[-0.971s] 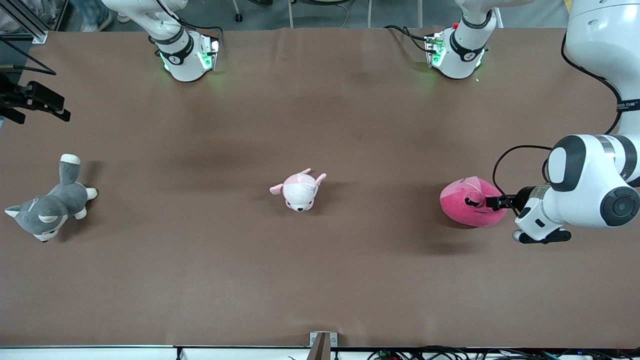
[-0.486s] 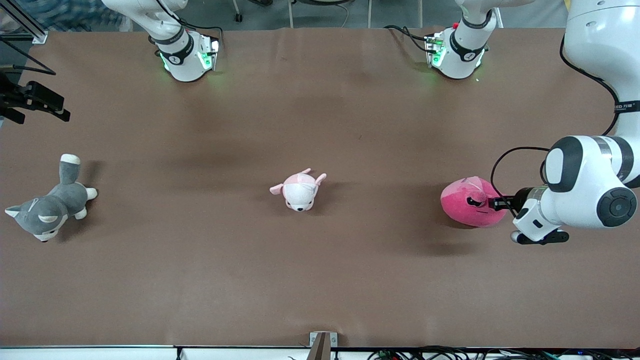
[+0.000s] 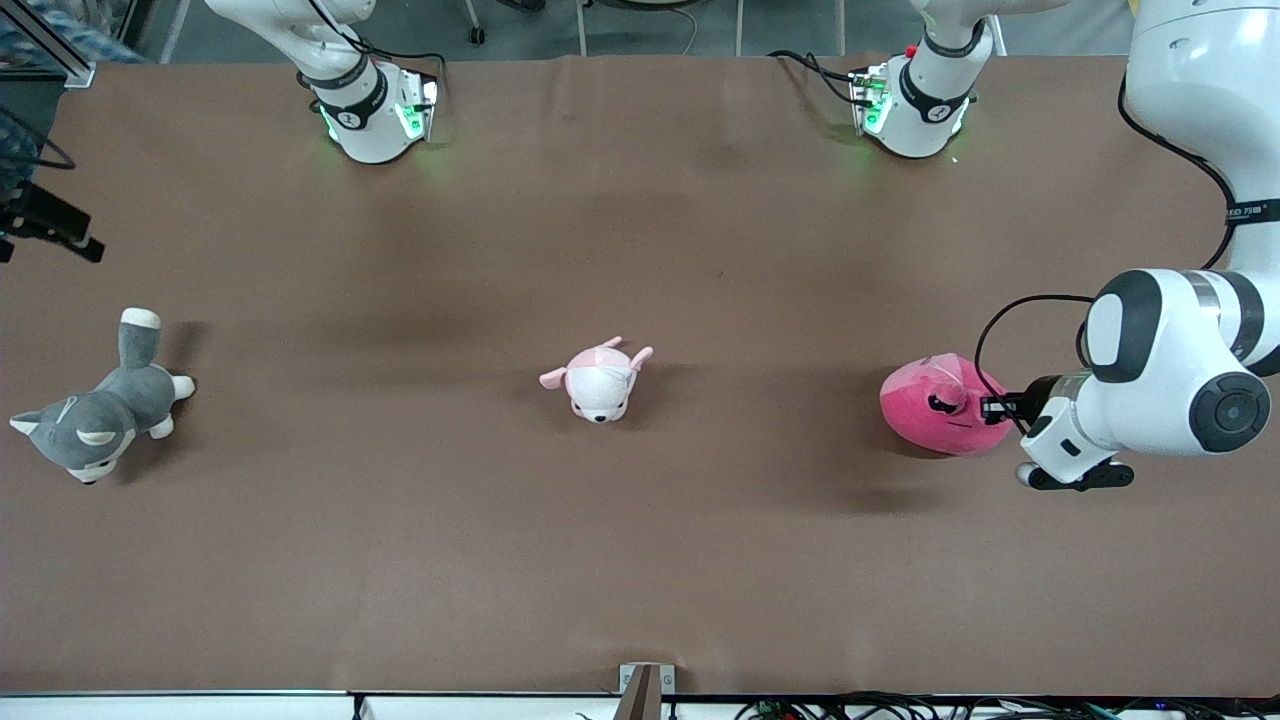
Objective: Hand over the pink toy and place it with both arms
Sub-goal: 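Lower the left gripper and grasp the pink plush toy, then carry the pink toy with the left gripper toward the right gripper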
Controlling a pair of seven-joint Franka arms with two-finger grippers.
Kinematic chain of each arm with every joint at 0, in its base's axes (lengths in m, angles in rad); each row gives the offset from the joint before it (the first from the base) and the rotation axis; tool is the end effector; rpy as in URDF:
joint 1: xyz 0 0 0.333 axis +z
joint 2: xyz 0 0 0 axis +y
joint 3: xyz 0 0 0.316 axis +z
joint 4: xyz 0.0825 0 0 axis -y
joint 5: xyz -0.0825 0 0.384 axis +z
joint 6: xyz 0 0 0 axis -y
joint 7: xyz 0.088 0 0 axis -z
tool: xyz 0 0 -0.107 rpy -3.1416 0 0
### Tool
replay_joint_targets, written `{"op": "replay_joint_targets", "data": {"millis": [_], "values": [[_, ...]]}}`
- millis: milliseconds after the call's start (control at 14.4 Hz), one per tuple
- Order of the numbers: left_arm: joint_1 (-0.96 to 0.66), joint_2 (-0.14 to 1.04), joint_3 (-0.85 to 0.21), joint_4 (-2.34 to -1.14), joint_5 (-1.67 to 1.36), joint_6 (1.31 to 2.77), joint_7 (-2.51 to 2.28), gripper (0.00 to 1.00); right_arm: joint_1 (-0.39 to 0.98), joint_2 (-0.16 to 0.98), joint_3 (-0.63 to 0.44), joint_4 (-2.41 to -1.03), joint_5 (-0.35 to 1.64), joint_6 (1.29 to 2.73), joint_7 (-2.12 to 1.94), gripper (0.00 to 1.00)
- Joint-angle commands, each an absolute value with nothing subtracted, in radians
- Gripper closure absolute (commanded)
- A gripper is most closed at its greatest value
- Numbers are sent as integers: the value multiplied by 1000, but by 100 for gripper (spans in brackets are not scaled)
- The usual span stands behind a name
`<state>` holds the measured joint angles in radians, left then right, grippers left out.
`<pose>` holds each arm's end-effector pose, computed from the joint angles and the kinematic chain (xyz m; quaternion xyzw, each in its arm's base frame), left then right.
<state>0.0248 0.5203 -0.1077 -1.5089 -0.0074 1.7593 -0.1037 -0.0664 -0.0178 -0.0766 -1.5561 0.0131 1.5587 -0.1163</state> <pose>0.6642 -0.0457 0.3453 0.9905 0.0149 -0.1354 0.0184 0.5427 -0.0771 0.6402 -0.9998 0.0132 -0.0110 0.0058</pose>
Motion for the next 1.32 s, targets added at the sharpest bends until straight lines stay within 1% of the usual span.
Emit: {"op": "replay_joint_targets", "data": {"millis": [0,139,278,416,555,624,694,763,902,1041,1249], "values": [[21,457,-173,-1503,-2,1747,-216,100,-92,21,-64,-1554,15,1595,-143,0],[21,422,-234,-1493,-11,1701,-294,100,-92,61,-64,-1554,0,1626,-144,0],[23,403,-303,-1404,-118,1597,-424,100,-83,129,-63,-1548,-34,1646,-144,0],[8,403,-381,-1318,-179,1505,-588,100,-74,135,-58,-1551,-90,1663,-138,0],[-15,403,-483,-1267,-181,1496,-751,100,-61,135,-57,-1569,-89,1651,-100,0],[-27,403,-552,-1259,-179,1497,-828,100,-60,135,-55,-1572,-83,1644,22,0],[-50,403,-599,-1255,-176,1509,-900,100,-49,135,-54,-1572,-68,1623,144,0],[-96,405,-618,-1241,-176,1540,-981,100,-20,135,-54,-1572,-40,1600,257,0],[-208,410,-612,-1236,-175,1619,-1109,100,27,129,-54,-1569,38,1551,529,0],[-254,411,-612,-1235,-175,1672,-1146,100,84,114,-54,-1568,104,1507,755,0],[-325,429,-604,-1235,-173,1768,-1213,100,155,80,-54,-1572,202,1471,984,0]]}}
